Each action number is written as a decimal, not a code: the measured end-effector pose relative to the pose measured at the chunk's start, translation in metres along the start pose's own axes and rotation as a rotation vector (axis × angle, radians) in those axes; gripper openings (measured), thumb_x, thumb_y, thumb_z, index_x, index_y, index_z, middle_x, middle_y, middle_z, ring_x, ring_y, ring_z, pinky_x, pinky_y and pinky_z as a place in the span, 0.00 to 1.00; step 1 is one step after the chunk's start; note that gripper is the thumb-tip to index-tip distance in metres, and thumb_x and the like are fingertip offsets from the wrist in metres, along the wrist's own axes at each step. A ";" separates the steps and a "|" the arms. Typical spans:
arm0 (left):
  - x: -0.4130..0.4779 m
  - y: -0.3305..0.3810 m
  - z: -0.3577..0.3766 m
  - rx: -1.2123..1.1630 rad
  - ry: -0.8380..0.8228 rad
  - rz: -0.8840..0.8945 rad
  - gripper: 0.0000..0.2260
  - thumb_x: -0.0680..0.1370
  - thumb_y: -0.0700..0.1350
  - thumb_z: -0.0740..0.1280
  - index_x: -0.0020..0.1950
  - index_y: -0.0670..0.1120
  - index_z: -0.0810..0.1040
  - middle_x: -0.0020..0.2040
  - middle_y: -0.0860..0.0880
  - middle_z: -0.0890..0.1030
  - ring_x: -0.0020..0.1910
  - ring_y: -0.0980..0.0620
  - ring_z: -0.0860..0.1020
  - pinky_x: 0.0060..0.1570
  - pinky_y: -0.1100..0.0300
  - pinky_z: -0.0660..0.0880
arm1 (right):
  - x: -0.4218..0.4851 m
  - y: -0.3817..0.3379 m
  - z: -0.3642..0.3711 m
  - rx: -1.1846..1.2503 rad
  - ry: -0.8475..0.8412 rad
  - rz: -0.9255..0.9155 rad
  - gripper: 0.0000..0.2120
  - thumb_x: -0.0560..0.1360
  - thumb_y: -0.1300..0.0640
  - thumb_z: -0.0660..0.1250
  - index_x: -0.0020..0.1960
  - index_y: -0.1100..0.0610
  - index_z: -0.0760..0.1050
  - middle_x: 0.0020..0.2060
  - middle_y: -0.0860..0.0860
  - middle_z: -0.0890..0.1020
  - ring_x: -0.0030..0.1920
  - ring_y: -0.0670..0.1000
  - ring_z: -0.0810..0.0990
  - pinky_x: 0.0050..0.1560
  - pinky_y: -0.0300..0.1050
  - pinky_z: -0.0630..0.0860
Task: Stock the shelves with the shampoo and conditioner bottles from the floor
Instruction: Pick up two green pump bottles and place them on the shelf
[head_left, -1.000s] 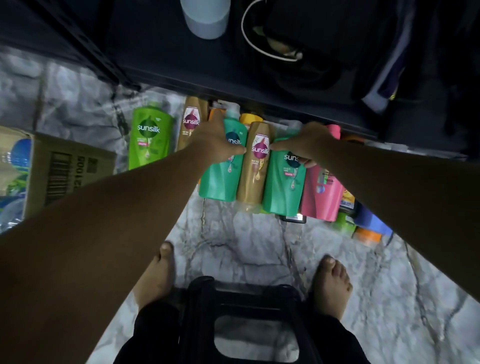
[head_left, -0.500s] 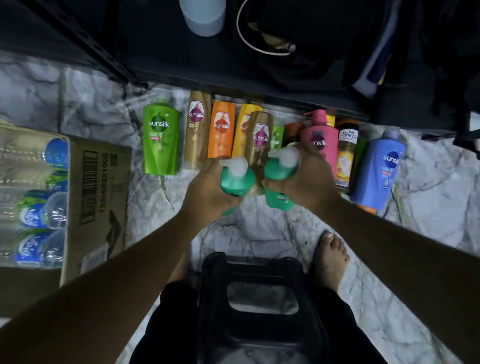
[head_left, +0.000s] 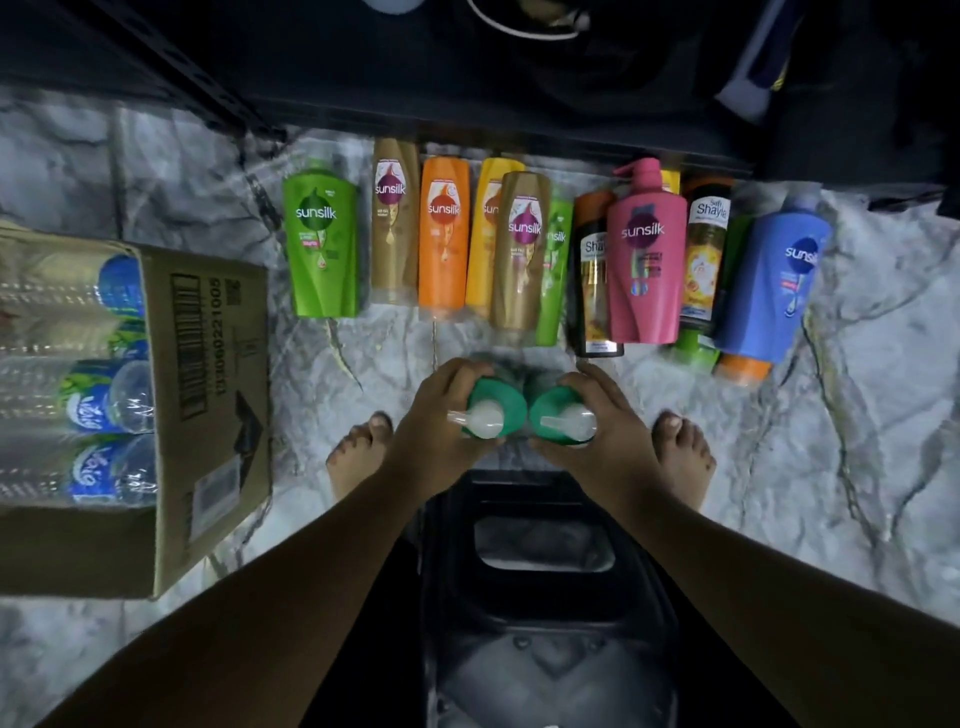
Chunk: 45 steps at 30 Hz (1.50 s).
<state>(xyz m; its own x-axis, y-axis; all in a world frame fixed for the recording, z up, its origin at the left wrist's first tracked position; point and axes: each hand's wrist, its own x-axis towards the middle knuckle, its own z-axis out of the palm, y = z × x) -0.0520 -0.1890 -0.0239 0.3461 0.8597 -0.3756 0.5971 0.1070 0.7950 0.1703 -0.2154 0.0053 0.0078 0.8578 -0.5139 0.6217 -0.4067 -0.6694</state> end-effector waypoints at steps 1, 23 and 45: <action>-0.001 0.000 0.001 0.004 -0.001 -0.002 0.30 0.68 0.44 0.80 0.68 0.46 0.73 0.64 0.49 0.75 0.62 0.49 0.76 0.59 0.49 0.75 | -0.002 0.002 -0.002 -0.022 -0.051 -0.004 0.36 0.65 0.49 0.83 0.69 0.48 0.73 0.75 0.44 0.67 0.68 0.37 0.67 0.66 0.31 0.65; 0.016 0.003 -0.022 0.038 -0.255 -0.074 0.37 0.66 0.46 0.84 0.71 0.52 0.72 0.68 0.53 0.73 0.64 0.52 0.76 0.63 0.50 0.74 | 0.021 0.014 -0.039 -0.393 -0.341 -0.210 0.35 0.65 0.47 0.79 0.67 0.53 0.70 0.58 0.52 0.82 0.52 0.58 0.83 0.49 0.54 0.81; -0.176 0.460 -0.314 0.141 0.040 0.089 0.34 0.65 0.64 0.81 0.66 0.68 0.68 0.55 0.68 0.78 0.56 0.60 0.79 0.55 0.62 0.76 | -0.249 -0.369 -0.350 0.069 0.090 -0.240 0.34 0.58 0.39 0.77 0.62 0.38 0.74 0.51 0.40 0.83 0.53 0.41 0.81 0.55 0.45 0.78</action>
<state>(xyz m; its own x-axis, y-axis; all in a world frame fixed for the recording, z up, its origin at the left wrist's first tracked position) -0.0652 -0.1345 0.5573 0.3746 0.8820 -0.2857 0.6624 -0.0390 0.7481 0.2129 -0.1691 0.5684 -0.0620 0.9554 -0.2888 0.5592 -0.2064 -0.8029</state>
